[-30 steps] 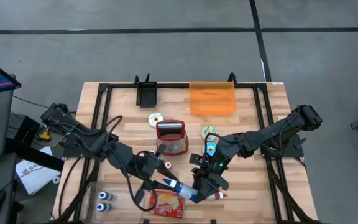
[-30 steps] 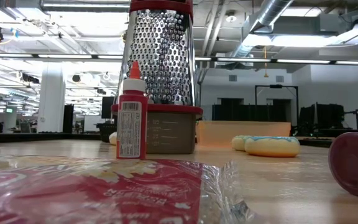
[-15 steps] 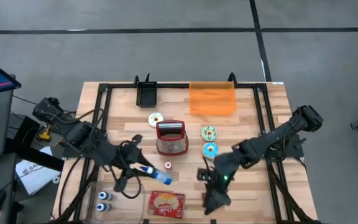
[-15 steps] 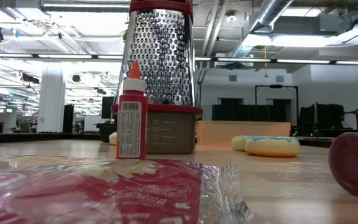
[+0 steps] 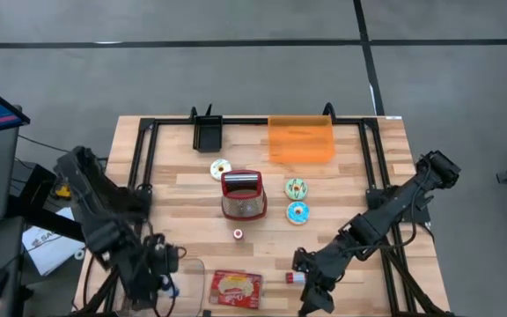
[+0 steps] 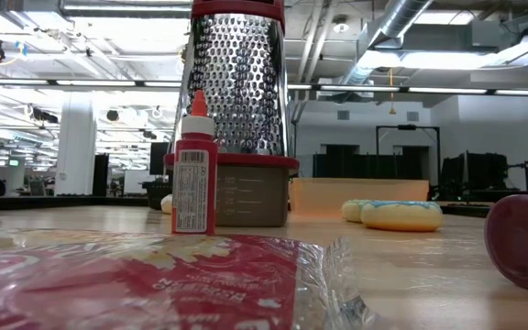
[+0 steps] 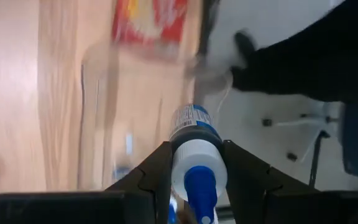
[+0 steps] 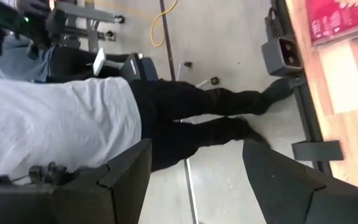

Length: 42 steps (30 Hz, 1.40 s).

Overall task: Pick & Place Food Item
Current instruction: Put the blue food coloring bottle into the transparent bin

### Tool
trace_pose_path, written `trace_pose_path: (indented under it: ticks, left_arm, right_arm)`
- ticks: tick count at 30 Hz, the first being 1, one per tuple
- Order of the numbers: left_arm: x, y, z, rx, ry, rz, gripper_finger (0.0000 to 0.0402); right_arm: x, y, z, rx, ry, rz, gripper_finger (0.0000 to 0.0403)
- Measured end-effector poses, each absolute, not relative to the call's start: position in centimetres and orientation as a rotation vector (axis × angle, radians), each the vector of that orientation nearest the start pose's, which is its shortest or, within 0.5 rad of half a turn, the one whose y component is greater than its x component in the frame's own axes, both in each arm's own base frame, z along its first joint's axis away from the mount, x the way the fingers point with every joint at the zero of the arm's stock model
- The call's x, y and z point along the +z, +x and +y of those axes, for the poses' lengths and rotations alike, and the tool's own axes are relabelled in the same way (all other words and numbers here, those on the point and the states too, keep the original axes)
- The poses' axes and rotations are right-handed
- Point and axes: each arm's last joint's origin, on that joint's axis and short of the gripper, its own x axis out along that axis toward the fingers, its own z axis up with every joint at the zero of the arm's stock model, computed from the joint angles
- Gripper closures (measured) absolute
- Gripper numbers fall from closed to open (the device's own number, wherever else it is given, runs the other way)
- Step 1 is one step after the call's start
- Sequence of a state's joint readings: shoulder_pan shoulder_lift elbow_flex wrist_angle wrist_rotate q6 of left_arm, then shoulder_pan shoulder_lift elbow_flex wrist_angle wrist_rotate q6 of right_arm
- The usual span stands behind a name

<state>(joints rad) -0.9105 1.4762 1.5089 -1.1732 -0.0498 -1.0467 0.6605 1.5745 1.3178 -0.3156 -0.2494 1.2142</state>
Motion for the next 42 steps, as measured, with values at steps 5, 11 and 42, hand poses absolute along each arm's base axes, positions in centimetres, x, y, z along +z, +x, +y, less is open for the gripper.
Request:
trace_pose_path:
  ticks: [5, 11, 42]
  left_arm:
    - [32.0, 17.2, -24.5, 0.005, -0.400, 1.362, 0.0292]
    - [28.9, 17.9, -26.2, 0.172, -0.404, 1.443, 0.0292]
    - [22.5, 16.6, -26.1, 0.398, -0.368, 1.438, 0.0292]
  right_arm:
    - [31.0, 27.1, 22.7, 0.375, 0.964, 1.012, 0.0159]
    - [31.0, 26.8, 23.0, 0.372, 0.955, 1.011, 0.0159]
    - [30.9, 25.5, 24.5, 0.397, 0.965, 1.057, 0.0159]
